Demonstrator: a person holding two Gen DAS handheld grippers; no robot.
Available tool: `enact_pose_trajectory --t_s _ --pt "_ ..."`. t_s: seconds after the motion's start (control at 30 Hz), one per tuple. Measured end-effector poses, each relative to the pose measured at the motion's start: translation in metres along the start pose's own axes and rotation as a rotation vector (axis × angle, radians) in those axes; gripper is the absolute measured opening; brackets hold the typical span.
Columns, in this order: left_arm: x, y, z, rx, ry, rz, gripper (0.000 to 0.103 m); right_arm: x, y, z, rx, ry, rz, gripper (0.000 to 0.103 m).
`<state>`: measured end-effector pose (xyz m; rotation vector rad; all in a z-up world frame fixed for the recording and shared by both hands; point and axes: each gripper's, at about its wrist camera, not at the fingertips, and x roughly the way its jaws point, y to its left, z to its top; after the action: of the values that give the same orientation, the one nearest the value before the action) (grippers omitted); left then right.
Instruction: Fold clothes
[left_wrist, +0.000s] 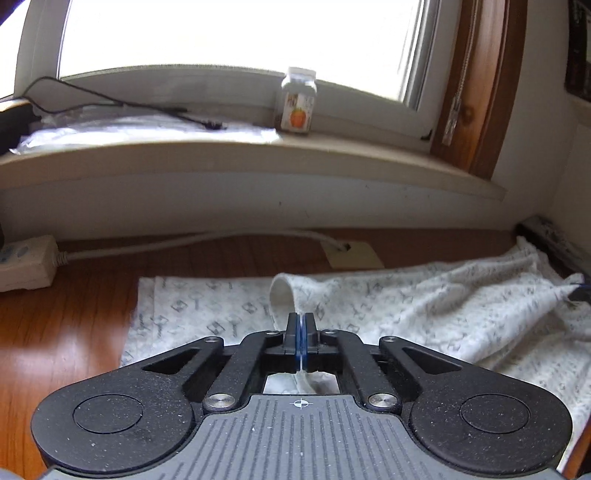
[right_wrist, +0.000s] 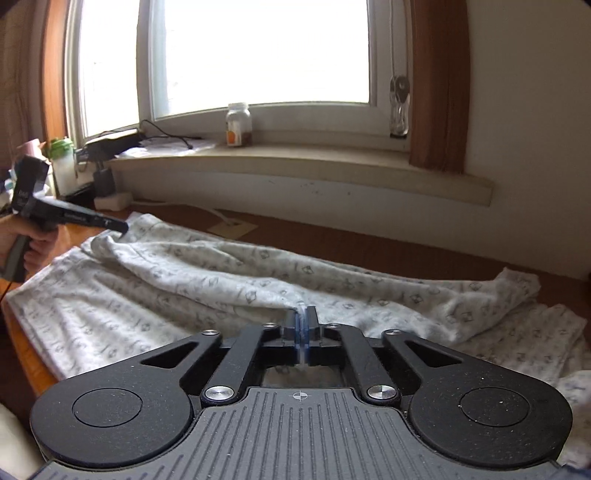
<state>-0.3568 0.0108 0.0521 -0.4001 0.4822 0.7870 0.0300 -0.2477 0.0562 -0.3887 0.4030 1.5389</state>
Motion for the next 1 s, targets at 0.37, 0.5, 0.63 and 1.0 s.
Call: enact_pose_trajectory --t_s 0.37,0.5,0.63,1.0 --pt "0.010 0.007 0.009 0.010 0.044 0.016 0.042 -0.004 -0.002 -0.015 0.013 0.015 0.016 0.043" --pt "0.040 0.009 0.020 0.034 0.095 0.025 0.048 0.003 0.000 -0.003 0.043 -0.025 0.039 0.043" --pt "0.071 0.011 0.025 0.084 0.151 0.019 0.045 0.036 0.026 0.004 0.003 0.004 0.094 0.047" --pt "0.031 0.011 0.053 0.105 0.040 -0.054 0.008 0.097 0.083 0.013 -0.091 0.060 0.216 0.047"
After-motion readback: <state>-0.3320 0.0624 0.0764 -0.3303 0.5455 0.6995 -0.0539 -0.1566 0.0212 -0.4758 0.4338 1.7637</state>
